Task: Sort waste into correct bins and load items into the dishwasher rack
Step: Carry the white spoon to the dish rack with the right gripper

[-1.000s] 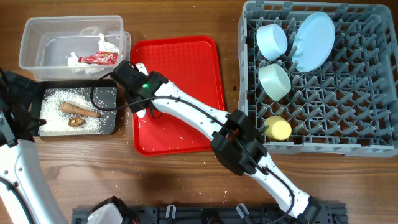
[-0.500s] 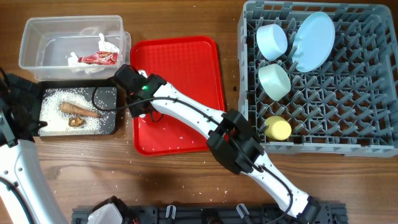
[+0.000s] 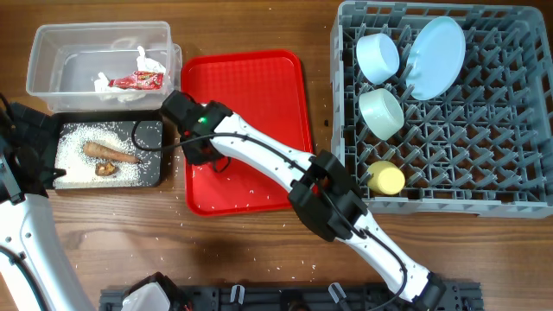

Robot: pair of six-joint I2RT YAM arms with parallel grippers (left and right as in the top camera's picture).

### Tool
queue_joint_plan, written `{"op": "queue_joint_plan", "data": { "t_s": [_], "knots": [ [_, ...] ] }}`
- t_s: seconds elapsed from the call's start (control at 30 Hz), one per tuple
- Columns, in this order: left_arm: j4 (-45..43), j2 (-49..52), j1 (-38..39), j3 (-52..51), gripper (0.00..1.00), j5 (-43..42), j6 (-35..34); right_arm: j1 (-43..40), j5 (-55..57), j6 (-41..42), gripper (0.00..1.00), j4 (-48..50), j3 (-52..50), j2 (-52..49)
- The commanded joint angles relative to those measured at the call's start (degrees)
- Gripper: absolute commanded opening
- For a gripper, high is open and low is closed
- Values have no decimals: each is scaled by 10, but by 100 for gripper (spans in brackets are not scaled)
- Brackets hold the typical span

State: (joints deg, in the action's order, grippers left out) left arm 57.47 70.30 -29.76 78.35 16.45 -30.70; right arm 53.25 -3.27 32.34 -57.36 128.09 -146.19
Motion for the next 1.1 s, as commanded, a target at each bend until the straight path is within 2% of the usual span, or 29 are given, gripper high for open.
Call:
{"op": "queue_joint_plan", "data": {
  "t_s": [0.0, 0.1, 0.27, 0.4, 0.47, 0.7, 0.87, 0.97, 1.07],
  "knots": [
    [0, 3, -3, 4, 100, -4, 4, -9, -28, 8, 15, -19, -11, -29],
    [0, 3, -3, 4, 100, -4, 4, -20, -31, 6, 4, -23, -9, -28],
    [0, 3, -3, 4, 100, -7, 4, -42, -33, -24, 4, -26, -5, -7],
    [0, 5, 0, 4, 100, -140, 3, -78, -27, -46, 4, -29, -4, 64],
    [-4, 12, 16, 4, 100, -167, 3, -102, -26, -55, 4, -33, -4, 107],
    [-35, 96, 116, 4, 100, -166, 20, -206, 11, -87, 4, -93, -4, 256],
    [-90, 174, 177, 4, 100, -166, 21, -272, 28, -98, 4, -188, -17, 264],
    [-112, 203, 200, 4, 100, -166, 52, -301, 28, -99, 4, -210, -35, 264],
    [-121, 221, 212, 4, 100, -166, 54, -327, 28, -110, 4, -217, -63, 264]
  ]
}}
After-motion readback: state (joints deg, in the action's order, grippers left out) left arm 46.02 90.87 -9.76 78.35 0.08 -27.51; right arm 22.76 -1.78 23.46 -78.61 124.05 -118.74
